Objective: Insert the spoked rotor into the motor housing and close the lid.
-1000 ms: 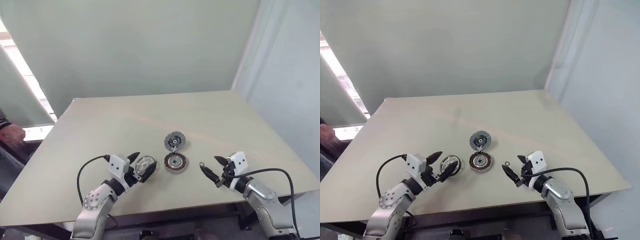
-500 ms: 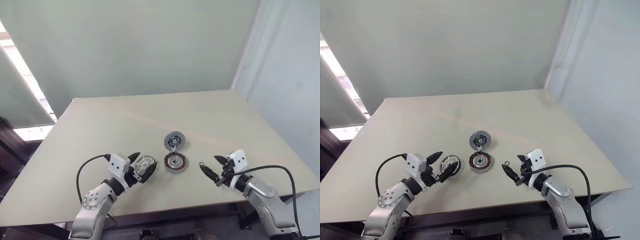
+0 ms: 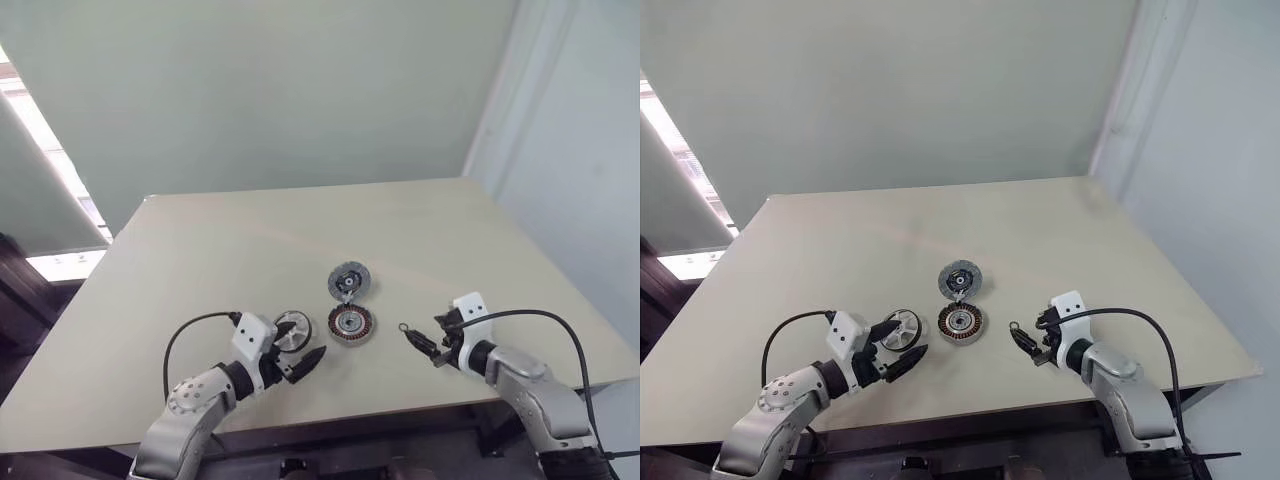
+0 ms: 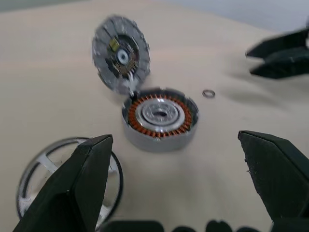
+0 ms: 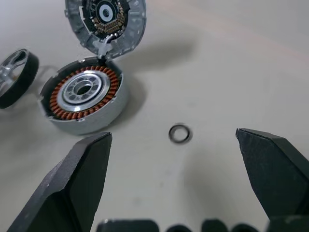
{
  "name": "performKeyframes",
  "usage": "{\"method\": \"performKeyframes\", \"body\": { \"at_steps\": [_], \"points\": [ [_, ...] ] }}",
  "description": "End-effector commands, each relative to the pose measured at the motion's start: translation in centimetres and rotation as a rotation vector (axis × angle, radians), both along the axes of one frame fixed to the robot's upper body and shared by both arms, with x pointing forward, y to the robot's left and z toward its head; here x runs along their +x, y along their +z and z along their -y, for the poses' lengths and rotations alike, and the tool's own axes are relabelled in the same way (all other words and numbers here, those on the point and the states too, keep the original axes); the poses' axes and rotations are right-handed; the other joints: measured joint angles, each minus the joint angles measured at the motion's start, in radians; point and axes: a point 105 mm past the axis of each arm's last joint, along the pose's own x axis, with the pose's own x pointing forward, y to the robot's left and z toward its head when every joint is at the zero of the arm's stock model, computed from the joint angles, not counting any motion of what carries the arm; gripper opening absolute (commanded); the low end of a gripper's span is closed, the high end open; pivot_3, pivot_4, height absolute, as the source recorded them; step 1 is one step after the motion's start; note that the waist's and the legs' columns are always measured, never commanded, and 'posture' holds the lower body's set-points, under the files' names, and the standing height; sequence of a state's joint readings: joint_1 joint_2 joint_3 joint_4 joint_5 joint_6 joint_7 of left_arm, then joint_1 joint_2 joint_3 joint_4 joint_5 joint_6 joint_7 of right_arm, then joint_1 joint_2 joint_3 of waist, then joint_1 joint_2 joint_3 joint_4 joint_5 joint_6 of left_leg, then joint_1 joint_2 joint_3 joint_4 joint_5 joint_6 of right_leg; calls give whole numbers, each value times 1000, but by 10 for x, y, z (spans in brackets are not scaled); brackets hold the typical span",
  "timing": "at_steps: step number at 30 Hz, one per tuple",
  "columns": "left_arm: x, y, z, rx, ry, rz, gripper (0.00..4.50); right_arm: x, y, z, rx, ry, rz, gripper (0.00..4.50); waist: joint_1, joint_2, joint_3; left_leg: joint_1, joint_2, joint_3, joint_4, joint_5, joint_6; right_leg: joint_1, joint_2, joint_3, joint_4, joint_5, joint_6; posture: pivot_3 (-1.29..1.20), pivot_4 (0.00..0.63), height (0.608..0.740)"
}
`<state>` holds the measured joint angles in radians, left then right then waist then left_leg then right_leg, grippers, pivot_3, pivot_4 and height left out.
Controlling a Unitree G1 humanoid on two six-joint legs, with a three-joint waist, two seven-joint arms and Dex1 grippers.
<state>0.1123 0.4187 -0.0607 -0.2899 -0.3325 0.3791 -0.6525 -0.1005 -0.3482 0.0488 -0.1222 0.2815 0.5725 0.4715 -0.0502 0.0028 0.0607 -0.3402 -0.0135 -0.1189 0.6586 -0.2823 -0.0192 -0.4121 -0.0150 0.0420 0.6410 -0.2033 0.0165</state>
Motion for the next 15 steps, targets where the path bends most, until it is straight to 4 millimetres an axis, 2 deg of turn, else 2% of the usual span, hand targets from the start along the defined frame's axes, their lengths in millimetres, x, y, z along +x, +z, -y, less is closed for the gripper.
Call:
{"method": "performKeyframes", "body": {
  "at_steps": [1,7,15],
  "points": [
    [5,16,9,-15,-32,73,4459,11,0,-12,-8,-6,36,4500,0,0,0,0,0,0,0,0,0,0,0,0,0,0,0,0,0,740],
    [6,15,14,-22,-45,79,4459,20,-8,-24,11,20,40,4500,0,0,0,0,0,0,0,0,0,0,0,0,0,0,0,0,0,740],
    [7,13,16,-27,-50,84,4459,29,-14,-22,34,-11,52,4500,0,0,0,0,0,0,0,0,0,0,0,0,0,0,0,0,0,740]
  ]
}}
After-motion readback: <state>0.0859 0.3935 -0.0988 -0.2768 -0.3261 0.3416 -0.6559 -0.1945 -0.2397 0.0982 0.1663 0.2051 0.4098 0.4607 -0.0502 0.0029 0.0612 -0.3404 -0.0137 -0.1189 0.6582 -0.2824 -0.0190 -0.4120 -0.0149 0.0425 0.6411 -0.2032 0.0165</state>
